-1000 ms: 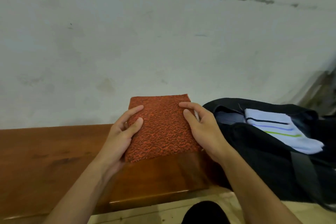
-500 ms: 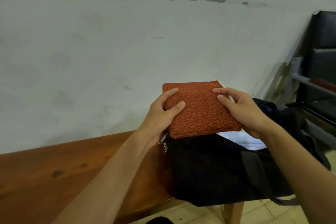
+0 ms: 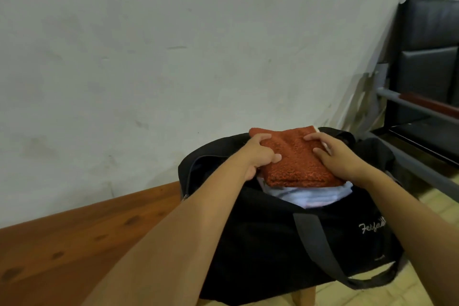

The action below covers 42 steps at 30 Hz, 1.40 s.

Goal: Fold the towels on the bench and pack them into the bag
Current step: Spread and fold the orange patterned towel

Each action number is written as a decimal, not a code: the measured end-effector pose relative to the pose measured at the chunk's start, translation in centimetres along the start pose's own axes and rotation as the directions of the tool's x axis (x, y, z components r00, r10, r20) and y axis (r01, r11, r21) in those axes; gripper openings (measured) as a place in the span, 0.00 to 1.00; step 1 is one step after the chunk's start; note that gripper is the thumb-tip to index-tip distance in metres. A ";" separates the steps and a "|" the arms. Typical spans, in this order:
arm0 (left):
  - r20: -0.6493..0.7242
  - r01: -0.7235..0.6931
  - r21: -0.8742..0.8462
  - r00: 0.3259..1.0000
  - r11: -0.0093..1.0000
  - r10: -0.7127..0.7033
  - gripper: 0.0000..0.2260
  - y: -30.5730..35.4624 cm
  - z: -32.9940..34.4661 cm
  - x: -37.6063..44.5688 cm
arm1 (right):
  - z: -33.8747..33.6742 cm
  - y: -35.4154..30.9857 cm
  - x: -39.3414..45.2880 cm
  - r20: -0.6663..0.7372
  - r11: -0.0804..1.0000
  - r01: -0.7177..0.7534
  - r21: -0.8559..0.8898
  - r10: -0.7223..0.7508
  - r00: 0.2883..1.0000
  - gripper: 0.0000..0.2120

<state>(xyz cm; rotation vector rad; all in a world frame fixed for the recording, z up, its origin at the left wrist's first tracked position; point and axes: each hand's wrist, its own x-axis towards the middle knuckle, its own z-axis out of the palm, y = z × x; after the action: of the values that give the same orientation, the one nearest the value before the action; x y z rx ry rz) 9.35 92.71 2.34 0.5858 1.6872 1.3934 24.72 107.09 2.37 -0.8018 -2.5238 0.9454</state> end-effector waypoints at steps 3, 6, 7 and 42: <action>-0.023 -0.008 0.207 1.000 0.978 0.013 0.33 -2.5 1.1 0.8 | 1.9 2.6 0.4 -0.015 0.990 -0.072 -0.124 0.070 0.997 0.18; -0.047 -0.070 0.377 0.994 0.924 0.094 0.35 -4.4 1.8 1.1 | 3.3 3.5 0.8 -0.062 0.974 -0.122 -0.192 0.112 0.992 0.19; -0.051 -0.088 0.395 0.992 0.915 0.118 0.36 -4.7 1.8 1.1 | 3.5 3.6 0.9 -0.069 0.972 -0.119 -0.200 0.108 0.992 0.19; 0.140 -0.250 0.794 0.962 0.554 0.233 0.14 -0.9 -1.3 -4.7 | 7.7 -6.2 -0.8 -0.088 0.992 0.050 -0.118 -0.060 0.994 0.17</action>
<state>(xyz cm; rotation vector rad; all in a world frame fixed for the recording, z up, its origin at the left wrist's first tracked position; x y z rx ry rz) 10.89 88.11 3.00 1.3867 2.2674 0.6781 19.26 98.96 0.91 -0.7859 -2.5260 0.7327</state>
